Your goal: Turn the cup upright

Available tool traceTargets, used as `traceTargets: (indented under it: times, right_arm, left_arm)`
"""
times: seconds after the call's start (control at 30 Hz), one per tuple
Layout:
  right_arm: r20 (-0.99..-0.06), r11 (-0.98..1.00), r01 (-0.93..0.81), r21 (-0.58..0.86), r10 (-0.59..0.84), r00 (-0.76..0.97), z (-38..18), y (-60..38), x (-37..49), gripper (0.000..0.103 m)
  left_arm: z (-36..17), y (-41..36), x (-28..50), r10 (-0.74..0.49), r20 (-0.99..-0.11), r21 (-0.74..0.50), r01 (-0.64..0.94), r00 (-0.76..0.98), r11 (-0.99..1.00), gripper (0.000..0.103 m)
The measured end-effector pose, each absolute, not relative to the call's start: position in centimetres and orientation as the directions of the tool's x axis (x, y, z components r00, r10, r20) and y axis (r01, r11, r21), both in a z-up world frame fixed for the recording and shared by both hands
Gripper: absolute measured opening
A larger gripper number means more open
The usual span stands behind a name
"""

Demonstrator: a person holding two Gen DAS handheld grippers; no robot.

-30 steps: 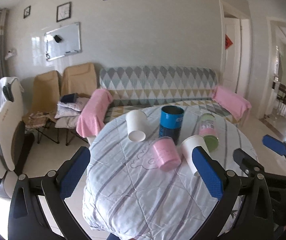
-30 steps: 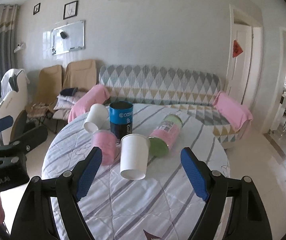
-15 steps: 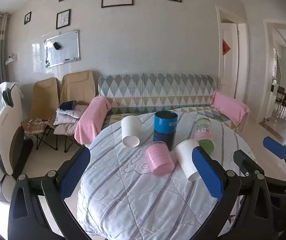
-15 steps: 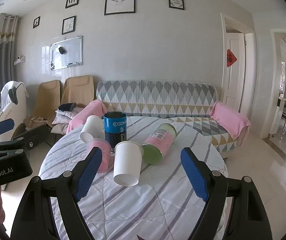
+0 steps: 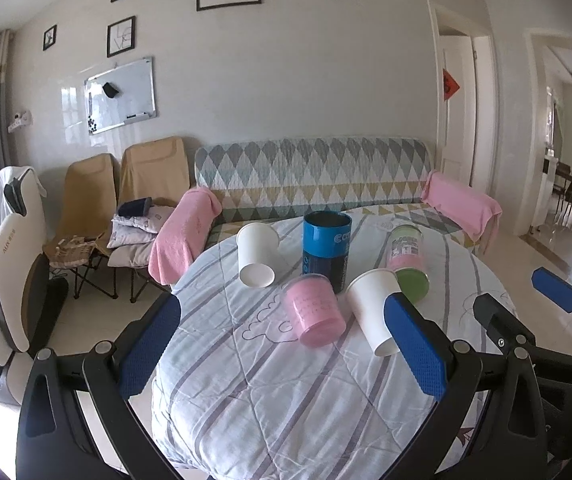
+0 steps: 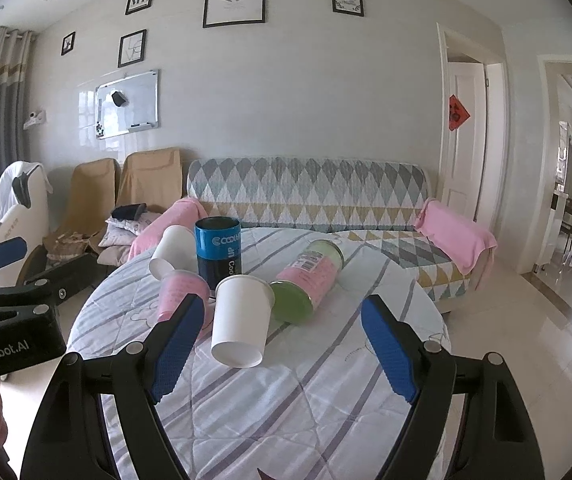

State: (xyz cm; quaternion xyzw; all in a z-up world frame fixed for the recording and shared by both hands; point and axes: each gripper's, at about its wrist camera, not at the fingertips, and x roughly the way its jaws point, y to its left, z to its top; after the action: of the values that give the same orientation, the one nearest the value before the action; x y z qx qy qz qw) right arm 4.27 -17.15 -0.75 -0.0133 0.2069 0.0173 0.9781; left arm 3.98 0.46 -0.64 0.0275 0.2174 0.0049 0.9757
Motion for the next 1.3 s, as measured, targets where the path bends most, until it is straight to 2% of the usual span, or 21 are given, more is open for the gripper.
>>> traceTargets:
  times: [1.3]
  right_arm:
    - [-0.442, 0.999, -0.040, -0.011, 0.031, 0.897, -1.9, -17.3, 4.9, 0.082]
  left_arm:
    - [-1.6, 1.2, 4.6, 0.006, -0.449, 0.045, 0.015, 0.894, 0.999, 0.103]
